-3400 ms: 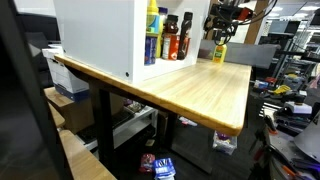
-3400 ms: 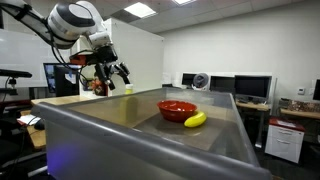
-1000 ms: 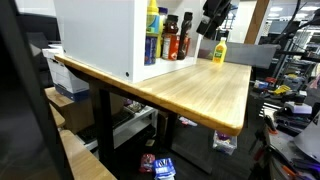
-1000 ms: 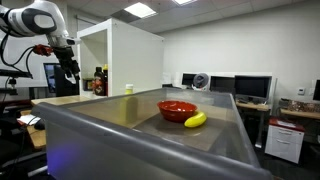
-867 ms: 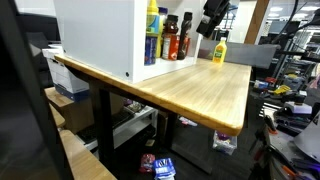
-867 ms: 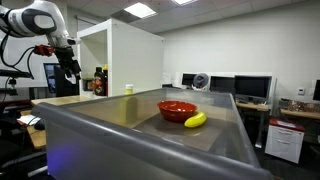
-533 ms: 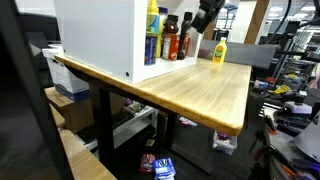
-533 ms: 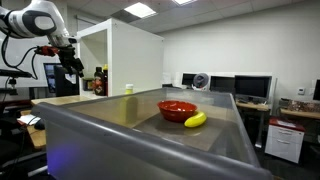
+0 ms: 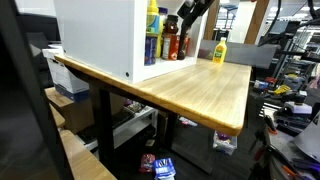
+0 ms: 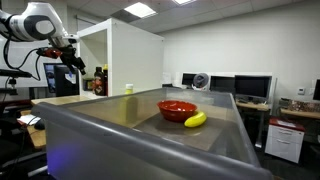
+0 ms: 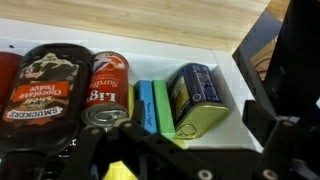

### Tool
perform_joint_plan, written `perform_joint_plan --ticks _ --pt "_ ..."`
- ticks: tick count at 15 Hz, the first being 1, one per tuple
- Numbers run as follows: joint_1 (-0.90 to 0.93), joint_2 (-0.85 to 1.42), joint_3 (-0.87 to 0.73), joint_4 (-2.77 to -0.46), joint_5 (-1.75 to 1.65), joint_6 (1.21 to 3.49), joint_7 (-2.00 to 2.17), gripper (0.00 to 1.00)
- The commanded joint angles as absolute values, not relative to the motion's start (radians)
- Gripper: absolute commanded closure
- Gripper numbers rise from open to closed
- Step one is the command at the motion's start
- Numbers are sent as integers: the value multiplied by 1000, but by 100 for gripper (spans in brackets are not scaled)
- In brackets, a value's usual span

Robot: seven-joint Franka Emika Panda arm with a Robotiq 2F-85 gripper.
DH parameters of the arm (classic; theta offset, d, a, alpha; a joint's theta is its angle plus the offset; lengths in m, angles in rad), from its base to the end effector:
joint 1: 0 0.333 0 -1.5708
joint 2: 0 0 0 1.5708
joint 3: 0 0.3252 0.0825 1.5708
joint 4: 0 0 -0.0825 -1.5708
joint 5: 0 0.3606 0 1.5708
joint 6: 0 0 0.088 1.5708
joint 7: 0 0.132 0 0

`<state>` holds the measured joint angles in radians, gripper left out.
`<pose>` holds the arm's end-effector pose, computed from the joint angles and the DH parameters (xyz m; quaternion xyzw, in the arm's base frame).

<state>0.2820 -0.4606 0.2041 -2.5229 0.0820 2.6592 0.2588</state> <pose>0.3822 0.2072 0.4996 -0.9531 -0.0826 -0.2771 0.0895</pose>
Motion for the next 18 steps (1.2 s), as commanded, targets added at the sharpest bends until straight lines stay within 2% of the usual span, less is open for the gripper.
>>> perform_joint_plan --ticks 1,8,18 --pt "275 -427 226 -2518 89 2742 209 0" --pt "255 -393 251 -2520 39 2843 165 0" --pt "198 -336 254 -2447 41 2832 206 0"
